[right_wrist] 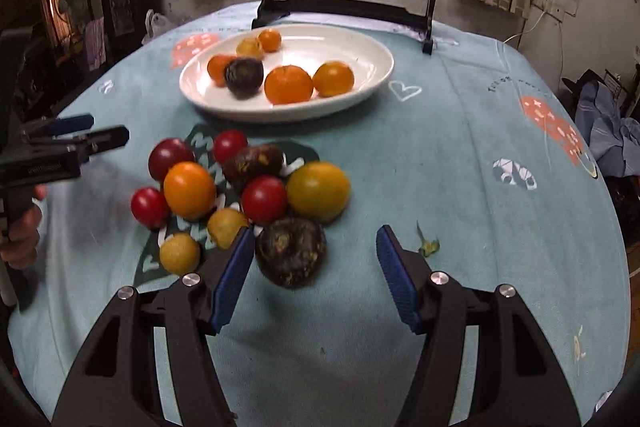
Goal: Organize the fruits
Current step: 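Grasp another dark purple round fruit with the right tool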
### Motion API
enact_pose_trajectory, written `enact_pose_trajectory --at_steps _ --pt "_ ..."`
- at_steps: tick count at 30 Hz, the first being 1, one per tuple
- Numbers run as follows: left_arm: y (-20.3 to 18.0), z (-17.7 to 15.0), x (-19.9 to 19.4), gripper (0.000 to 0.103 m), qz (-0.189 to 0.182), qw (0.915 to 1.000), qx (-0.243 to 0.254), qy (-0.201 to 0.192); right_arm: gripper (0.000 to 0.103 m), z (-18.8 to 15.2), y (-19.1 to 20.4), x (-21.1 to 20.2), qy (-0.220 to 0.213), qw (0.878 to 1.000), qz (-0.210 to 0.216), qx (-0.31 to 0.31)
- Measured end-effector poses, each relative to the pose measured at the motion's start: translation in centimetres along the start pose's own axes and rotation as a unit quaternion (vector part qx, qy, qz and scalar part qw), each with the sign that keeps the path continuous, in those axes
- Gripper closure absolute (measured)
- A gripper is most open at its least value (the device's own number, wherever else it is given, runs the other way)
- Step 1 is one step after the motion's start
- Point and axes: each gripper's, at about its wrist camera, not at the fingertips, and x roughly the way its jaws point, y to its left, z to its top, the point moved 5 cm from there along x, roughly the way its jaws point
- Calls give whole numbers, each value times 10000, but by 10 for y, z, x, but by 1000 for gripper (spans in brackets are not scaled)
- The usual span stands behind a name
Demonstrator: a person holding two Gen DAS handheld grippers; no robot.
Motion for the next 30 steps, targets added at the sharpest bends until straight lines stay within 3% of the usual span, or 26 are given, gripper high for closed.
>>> enact_pose_trajectory --at_steps 6,16,21,26,30 --pt "-3 -2 -3 7 -56 10000 43 4 50 -4 10 5 94 9997 72 -224" --pt "-10 -4 -10 7 -145 9998 149 -66 52 -7 12 19 266 9992 -10 -301" --pt "-13 -6 -11 7 -185 9996 187 -59 61 -7 13 19 224 9991 34 -346" --pt "-14 -8 -9 7 -187 9996 224 -4 61 -5 9 16 218 9995 155 -186" --pt "-16 -10 -8 7 -311 9992 247 76 61 1 0 2 -37 9993 337 140"
